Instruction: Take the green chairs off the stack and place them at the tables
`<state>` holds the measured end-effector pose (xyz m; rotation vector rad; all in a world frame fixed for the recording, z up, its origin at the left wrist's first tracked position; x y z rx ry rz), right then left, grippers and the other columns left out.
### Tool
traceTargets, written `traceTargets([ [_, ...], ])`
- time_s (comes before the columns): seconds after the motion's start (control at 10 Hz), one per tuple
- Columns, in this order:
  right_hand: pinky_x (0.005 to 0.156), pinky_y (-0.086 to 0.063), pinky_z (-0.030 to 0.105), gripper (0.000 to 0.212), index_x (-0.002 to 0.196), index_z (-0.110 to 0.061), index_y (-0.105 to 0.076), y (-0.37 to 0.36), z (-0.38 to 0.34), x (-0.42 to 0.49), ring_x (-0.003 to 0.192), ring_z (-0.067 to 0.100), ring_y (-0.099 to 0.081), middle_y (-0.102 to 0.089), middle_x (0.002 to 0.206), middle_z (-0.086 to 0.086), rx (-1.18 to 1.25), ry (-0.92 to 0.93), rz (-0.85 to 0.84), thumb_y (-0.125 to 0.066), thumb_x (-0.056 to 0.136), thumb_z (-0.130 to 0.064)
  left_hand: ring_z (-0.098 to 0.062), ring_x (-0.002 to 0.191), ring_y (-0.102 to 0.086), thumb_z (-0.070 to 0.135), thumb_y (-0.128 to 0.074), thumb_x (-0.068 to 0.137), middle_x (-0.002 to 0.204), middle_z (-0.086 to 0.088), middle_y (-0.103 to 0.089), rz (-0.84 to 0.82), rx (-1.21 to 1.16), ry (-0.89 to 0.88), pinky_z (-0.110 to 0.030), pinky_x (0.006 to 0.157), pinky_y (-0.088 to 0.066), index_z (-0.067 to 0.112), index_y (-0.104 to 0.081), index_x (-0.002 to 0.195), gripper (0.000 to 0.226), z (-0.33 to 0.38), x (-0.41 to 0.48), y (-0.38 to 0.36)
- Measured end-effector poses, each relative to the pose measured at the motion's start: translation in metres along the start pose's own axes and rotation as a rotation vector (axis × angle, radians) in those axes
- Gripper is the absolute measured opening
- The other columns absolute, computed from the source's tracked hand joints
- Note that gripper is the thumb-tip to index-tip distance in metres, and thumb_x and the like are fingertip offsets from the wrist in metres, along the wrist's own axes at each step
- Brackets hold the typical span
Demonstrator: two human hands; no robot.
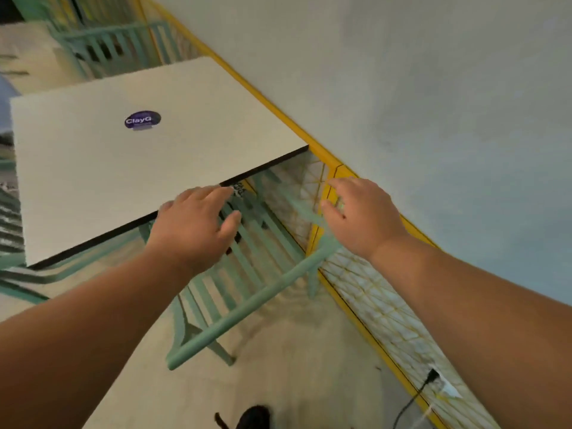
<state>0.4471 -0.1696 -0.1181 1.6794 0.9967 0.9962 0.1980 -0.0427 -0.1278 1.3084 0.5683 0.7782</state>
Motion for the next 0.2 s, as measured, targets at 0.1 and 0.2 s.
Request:
traceTargets([
  [0.1, 0.098, -0.047, 0.045, 0.050, 0.128, -0.011, -0.064, 0.050, 0.005, -0.008, 0.114, 0.033, -0.059, -0.069, 0.119, 0.009, -0.011, -0.042, 0.080, -0.045, 0.096, -0.044, -0.026, 0.142, -0.038, 0.057, -0.030, 0.098, 0.155, 0.002, -0.046, 0.041, 0.021, -0.101, -0.051, 0.110, -0.035, 0.032, -0.039, 0.150, 0.059, 0.031, 0.019, 0.034],
  [0.2, 0.104, -0.044, 0.046, 0.051, 0.132, -0.011, -0.063, 0.098, 0.025, -0.017, 0.121, 0.032, -0.057, -0.068, 0.127, 0.009, -0.066, -0.050, 0.183, -0.048, 0.095, -0.042, -0.023, 0.146, -0.033, 0.058, -0.030, 0.098, 0.158, 0.005, -0.041, 0.079, 0.019, -0.186, -0.049, 0.114, -0.032, 0.034, -0.037, 0.153, 0.060, 0.068, 0.032, 0.067],
])
Point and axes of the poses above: each hand's wrist, its own x-axis towards the middle knuckle, its own y-axis out of the back of the hand, z = x × y, the point moved 2 cm from there along x, towards the middle knuckle
